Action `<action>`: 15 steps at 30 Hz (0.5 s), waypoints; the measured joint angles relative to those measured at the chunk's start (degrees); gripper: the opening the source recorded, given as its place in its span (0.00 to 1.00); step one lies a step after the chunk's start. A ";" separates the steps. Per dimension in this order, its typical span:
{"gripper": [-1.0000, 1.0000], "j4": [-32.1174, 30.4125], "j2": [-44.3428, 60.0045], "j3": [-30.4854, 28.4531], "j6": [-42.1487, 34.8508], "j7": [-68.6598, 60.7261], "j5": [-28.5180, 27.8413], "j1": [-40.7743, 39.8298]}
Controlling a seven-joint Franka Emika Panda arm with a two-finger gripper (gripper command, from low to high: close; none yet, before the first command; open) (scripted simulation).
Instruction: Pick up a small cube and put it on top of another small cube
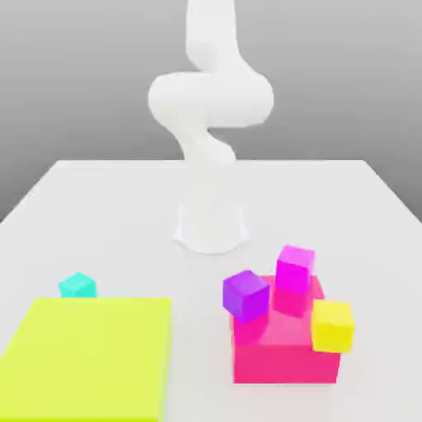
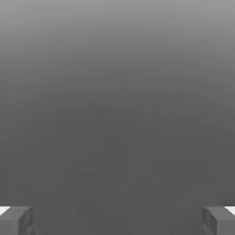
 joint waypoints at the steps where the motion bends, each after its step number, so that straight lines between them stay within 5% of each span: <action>1: 0.50 -1.12 1.53 -0.22 1.06 0.33 -0.96 -1.17; 15: 0.50 -15.64 21.21 -8.20 14.87 2.03 -10.37 -15.30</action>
